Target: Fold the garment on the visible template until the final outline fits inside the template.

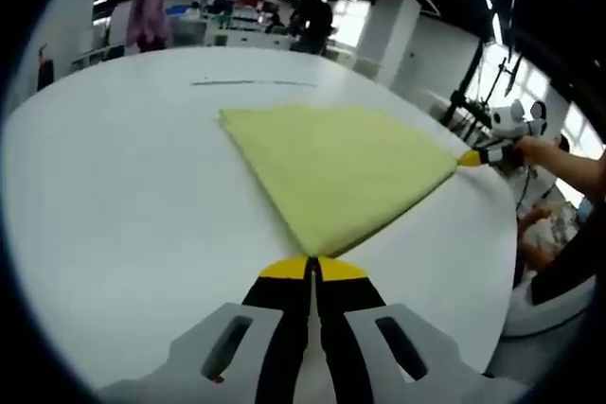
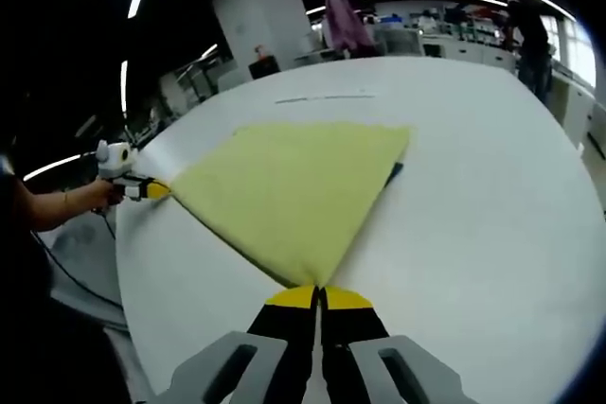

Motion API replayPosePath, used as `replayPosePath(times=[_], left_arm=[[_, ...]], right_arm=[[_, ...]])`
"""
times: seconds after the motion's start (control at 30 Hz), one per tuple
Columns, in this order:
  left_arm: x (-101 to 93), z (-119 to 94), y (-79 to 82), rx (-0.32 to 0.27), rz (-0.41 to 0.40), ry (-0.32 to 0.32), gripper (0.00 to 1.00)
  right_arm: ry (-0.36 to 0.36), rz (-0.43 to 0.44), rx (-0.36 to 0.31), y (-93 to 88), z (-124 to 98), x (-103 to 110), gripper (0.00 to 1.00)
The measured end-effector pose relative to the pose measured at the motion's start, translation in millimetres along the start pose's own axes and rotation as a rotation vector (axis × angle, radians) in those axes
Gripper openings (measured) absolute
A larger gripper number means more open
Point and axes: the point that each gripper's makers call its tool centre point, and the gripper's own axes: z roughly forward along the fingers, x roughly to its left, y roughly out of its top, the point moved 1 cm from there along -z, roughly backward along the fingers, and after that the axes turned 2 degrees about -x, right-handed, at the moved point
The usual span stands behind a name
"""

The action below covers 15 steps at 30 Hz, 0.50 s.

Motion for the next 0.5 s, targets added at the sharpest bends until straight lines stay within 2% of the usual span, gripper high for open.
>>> replayPosePath(times=[0.5], left_arm=[[-11.3,-9.2,-9.9,0.027,0.047,0.004,0.0]], right_arm=[[-0.001,0.021,-0.006,-16.4,-11.6,8.7,0.0]])
